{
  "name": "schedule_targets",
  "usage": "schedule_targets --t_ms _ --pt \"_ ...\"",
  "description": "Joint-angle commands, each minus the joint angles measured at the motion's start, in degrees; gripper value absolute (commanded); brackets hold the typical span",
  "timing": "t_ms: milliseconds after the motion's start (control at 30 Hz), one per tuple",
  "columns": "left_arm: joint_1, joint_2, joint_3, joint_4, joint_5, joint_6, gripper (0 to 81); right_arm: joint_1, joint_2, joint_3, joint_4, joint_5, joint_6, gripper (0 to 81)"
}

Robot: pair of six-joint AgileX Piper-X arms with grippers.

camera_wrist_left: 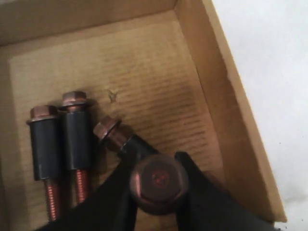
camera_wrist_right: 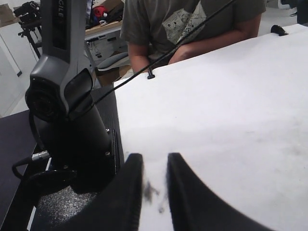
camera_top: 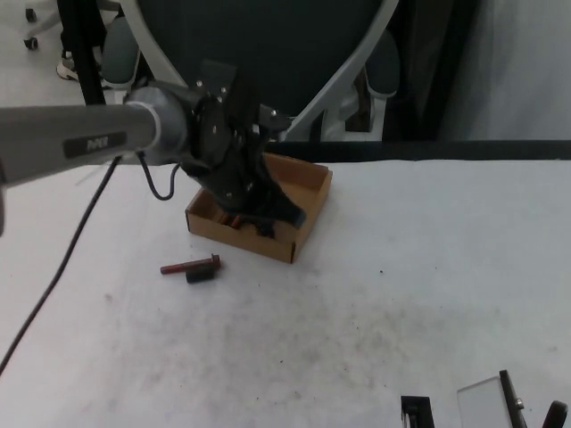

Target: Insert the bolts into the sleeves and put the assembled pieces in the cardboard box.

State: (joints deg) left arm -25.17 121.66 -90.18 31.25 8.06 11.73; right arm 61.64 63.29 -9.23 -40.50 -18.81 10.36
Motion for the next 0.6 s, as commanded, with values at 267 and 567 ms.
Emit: schedule_targets --t_ms 267,567 --pt "-0.1 1.12 -1.06 -0.39 5.49 0.23 0.8 0.05 -0.26 0.06 -0.06 -0.14 -0.38 18.3" --pt "-0.1 1.12 -1.06 -1.59 6.0 0.23 23.7 0.06 -0.26 0.06 -0.06 0.55 -0.44 18.3"
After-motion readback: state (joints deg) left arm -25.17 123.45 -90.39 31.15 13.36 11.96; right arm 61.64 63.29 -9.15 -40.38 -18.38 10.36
